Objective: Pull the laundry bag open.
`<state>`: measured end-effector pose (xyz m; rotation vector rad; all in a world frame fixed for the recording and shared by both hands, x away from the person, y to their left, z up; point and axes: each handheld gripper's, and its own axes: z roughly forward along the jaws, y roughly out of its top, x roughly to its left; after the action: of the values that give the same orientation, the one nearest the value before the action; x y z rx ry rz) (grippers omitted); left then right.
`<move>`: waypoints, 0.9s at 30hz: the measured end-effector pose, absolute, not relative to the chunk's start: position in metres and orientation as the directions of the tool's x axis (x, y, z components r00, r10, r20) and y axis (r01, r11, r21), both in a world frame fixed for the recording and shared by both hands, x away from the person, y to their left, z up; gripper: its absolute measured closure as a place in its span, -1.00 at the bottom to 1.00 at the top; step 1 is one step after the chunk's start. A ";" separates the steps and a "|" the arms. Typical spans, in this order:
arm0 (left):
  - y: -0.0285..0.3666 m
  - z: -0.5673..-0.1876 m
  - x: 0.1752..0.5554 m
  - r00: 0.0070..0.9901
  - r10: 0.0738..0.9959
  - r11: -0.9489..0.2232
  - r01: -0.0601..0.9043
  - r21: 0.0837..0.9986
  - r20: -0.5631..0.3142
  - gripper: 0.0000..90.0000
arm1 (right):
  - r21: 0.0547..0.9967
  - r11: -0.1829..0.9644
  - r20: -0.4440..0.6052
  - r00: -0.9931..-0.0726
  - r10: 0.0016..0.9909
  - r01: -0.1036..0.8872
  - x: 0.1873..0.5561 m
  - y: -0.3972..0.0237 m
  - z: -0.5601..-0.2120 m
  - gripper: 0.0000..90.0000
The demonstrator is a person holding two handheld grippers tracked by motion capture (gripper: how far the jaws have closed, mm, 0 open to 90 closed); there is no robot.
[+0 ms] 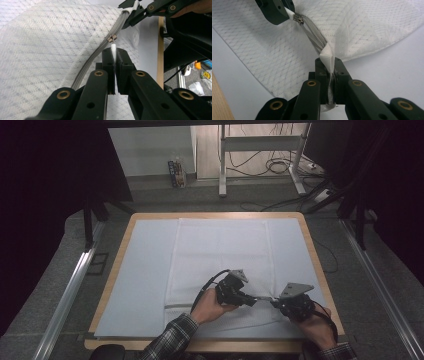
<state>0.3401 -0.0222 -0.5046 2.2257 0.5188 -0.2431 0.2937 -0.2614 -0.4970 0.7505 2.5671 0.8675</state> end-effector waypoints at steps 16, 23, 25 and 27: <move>-0.002 -0.505 0.338 0.888 0.325 -0.585 0.459 0.668 -0.325 0.94 | 0.636 0.667 -0.120 -0.803 0.583 0.389 0.294 -0.263 -0.498 0.87; 0.008 -0.506 0.337 0.884 0.340 -0.586 0.467 0.663 -0.322 0.94 | 0.634 0.668 -0.122 -0.803 0.583 0.389 0.294 -0.263 -0.499 0.87; 0.010 -0.507 0.337 0.880 0.347 -0.580 0.474 0.662 -0.326 0.94 | 0.634 0.667 -0.119 -0.804 0.583 0.391 0.294 -0.263 -0.499 0.87; 0.013 -0.507 0.337 0.878 0.351 -0.577 0.477 0.663 -0.326 0.94 | 0.635 0.667 -0.118 -0.804 0.583 0.390 0.294 -0.263 -0.498 0.87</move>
<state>0.3368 0.0132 -0.5070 2.2416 0.5927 -0.2021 0.2943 -0.2634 -0.4985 0.7739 2.5724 0.8745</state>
